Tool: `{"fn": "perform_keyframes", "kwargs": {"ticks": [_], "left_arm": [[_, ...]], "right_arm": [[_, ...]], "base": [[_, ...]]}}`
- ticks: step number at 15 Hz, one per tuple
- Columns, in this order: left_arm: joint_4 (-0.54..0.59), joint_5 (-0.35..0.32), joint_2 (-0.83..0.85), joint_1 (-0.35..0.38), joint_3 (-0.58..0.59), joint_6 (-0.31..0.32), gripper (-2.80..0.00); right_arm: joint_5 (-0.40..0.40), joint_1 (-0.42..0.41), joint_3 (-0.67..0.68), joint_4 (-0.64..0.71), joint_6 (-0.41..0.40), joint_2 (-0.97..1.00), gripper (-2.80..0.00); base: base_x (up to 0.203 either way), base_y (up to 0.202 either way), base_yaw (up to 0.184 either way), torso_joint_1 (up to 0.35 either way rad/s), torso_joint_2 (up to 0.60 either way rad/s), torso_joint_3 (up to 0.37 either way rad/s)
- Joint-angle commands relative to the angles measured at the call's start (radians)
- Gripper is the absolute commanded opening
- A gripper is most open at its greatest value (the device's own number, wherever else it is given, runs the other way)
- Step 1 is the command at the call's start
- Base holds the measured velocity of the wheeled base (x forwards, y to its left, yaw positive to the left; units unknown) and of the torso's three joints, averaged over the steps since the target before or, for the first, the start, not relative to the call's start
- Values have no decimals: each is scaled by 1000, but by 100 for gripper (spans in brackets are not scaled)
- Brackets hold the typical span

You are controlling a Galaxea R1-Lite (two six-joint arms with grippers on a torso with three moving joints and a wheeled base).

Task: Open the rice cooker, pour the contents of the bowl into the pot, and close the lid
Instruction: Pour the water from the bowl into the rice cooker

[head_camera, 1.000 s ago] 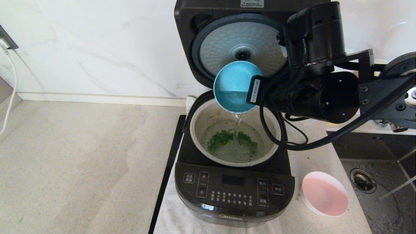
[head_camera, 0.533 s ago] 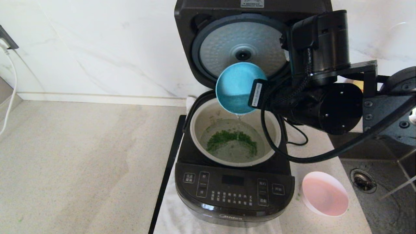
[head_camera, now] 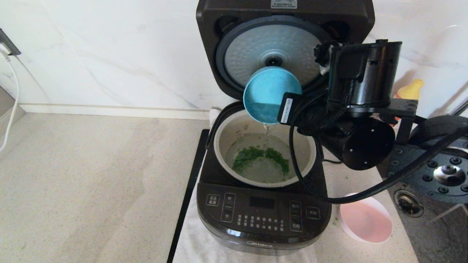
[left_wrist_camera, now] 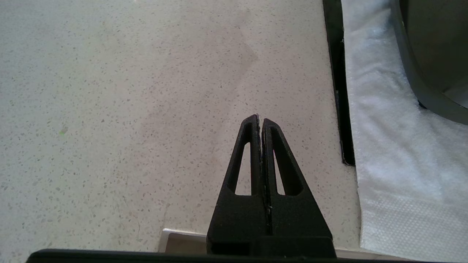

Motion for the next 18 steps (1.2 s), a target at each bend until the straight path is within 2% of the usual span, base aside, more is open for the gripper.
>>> {"fn": "perform_keyframes", "kwargs": {"ticks": [1,9,14,18], "left_arm": [[1,0,-3,0,0,-1,-280],[1,0,-3,0,0,-1,-280],[1,2,-3,0,0,-1,-280],[1,0,-3,0,0,-1,-280]], "right_arm": [[-21,1,51,-115,-58,10,-280],[-55,41,177,-406,-206,31,-280],[-62,40,246,-631,-336,53,-280],[-100,61,247,-604,-366,6,-280]], "base": [[0,0,0,0,0,0],[0,0,0,0,0,0],[0,0,0,0,0,0],[0,0,0,0,0,0]]}}
